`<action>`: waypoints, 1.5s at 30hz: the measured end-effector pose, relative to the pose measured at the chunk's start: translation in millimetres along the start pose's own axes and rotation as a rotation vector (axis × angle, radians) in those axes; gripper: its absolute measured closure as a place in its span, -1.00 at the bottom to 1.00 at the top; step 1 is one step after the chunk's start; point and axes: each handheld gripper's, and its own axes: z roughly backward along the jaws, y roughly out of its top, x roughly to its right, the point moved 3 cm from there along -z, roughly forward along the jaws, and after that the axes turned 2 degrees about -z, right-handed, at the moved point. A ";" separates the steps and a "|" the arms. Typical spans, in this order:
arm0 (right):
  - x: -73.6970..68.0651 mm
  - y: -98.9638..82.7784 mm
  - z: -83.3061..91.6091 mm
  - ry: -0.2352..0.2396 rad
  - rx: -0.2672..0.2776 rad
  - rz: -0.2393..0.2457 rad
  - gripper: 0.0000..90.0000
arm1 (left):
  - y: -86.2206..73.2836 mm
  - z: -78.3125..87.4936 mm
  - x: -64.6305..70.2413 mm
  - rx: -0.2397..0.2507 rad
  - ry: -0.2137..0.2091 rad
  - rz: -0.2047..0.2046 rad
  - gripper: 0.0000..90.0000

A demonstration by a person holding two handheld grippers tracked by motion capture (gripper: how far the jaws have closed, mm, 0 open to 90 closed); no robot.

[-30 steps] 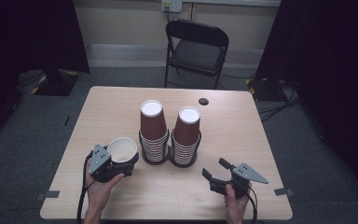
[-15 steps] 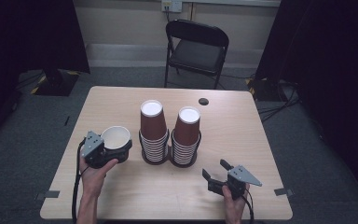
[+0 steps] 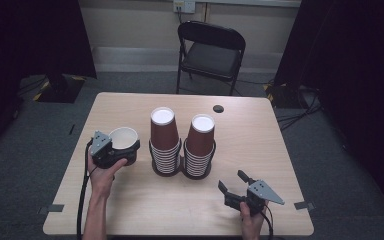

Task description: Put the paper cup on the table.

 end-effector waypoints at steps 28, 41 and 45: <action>-1.8 0.1 -3.0 -0.011 -0.032 0.023 -0.65 | -24.4 -39.7 -7.5 -0.041 0.048 -0.015 -0.86; -1.2 0.1 -2.9 -0.013 -0.027 0.017 -0.65 | -38.3 -39.6 -12.6 -0.191 0.053 0.040 -0.77; -1.0 0.2 -3.5 -0.014 -0.034 0.017 -0.64 | -40.5 -39.4 -14.0 -0.219 0.055 0.054 -0.76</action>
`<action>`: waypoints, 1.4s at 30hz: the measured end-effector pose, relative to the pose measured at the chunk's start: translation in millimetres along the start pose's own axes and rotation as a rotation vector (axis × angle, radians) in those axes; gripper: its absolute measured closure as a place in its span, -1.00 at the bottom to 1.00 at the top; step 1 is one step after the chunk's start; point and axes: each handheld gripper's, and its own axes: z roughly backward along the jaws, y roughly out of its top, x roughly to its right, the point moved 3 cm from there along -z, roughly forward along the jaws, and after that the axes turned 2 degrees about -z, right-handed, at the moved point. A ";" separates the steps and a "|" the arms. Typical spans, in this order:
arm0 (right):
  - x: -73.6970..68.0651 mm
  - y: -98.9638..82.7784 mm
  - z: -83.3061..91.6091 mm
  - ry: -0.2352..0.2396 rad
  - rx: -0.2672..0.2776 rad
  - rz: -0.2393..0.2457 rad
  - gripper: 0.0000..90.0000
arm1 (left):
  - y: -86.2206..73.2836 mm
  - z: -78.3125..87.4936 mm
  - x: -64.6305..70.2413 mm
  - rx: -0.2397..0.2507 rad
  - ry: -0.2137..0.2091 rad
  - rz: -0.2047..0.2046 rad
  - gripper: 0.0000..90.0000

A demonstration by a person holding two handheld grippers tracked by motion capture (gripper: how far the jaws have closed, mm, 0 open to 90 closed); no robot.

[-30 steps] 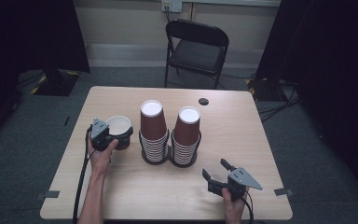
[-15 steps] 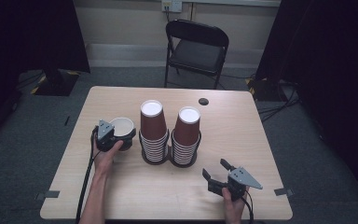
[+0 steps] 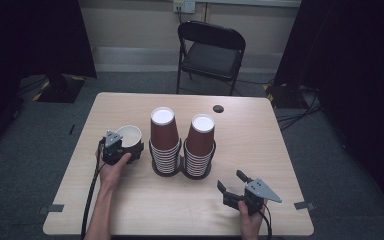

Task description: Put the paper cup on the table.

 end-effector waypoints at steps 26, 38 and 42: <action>0.0 0.0 -0.7 -0.002 -0.009 -0.001 -0.65 | -15.2 4.7 2.0 -0.087 0.061 -0.089 -0.66; -0.5 0.0 -0.1 -0.004 0.001 0.001 -0.64 | -19.6 18.0 4.5 -0.063 0.058 -0.069 -0.65; -0.6 0.0 -0.3 -0.005 -0.003 0.000 -0.65 | -19.7 25.3 7.5 -0.048 0.062 -0.072 -0.65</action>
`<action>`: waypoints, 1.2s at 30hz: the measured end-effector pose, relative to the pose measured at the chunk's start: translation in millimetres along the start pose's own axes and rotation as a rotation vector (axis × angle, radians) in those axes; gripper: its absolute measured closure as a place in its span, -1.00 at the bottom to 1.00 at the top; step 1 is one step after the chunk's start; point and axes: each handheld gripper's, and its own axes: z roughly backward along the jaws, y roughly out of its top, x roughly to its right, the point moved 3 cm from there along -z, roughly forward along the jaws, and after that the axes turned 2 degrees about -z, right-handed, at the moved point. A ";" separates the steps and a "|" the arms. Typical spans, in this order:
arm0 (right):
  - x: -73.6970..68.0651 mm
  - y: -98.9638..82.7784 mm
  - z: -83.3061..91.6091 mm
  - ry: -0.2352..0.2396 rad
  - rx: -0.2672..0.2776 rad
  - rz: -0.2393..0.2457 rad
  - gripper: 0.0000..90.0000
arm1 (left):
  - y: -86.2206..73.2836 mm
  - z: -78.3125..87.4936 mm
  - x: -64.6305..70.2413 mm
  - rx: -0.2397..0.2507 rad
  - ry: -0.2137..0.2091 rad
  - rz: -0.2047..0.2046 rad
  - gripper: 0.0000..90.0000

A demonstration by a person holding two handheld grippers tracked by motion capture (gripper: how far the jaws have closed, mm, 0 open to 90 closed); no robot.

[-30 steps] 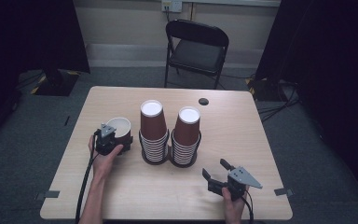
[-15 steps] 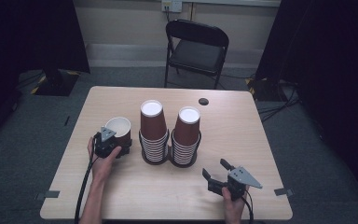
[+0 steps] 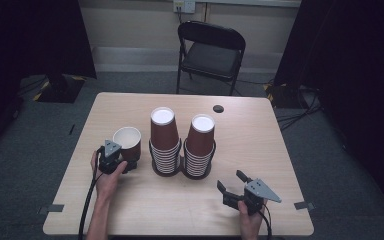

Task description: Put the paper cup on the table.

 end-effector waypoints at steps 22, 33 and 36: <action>-1.2 -0.2 0.6 0.008 0.005 0.000 -0.65 | -15.5 53.5 25.0 0.123 -0.056 0.018 -0.65; -1.0 -0.2 1.0 0.008 0.010 -0.001 -0.65 | -25.1 77.1 58.5 0.212 -0.141 -0.010 -0.66; -1.0 -0.2 0.7 0.011 0.006 -0.002 -0.65 | -26.8 76.3 64.5 0.202 -0.154 -0.001 -0.65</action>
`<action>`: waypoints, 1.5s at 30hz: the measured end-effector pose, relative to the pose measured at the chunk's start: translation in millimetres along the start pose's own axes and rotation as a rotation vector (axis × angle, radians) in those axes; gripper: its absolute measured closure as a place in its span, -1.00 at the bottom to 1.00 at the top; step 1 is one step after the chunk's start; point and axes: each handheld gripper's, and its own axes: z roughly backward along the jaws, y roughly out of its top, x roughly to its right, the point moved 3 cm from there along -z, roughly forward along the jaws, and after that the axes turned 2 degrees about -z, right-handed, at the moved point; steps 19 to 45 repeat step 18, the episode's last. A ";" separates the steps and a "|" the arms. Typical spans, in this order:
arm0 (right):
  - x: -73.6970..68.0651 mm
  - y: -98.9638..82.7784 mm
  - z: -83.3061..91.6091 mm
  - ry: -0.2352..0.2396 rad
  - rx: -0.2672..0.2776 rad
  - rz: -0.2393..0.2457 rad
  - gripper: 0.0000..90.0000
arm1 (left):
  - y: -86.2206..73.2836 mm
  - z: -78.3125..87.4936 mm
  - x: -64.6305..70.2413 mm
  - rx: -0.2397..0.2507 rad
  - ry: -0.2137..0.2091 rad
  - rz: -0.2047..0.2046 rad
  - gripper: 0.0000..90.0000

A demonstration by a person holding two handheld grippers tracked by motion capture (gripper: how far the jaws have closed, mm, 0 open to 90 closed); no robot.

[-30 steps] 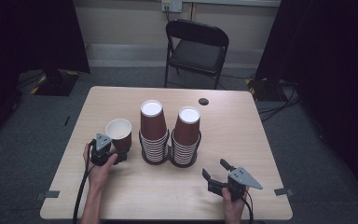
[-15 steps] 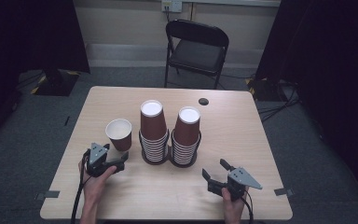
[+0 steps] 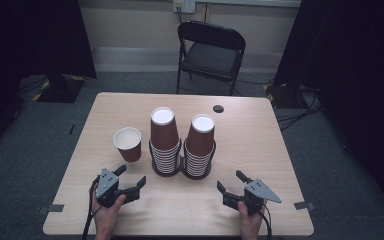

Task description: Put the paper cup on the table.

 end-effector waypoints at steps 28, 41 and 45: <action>0.8 0.1 -1.9 -0.018 -0.017 -0.008 -0.65 | -13.3 2.7 33.5 0.012 0.003 -0.030 -0.65; 0.8 0.1 -1.9 -0.018 -0.017 -0.008 -0.65 | -13.3 2.7 33.5 0.012 0.003 -0.030 -0.65; 0.8 0.1 -1.9 -0.018 -0.017 -0.008 -0.65 | -13.3 2.7 33.5 0.012 0.003 -0.030 -0.65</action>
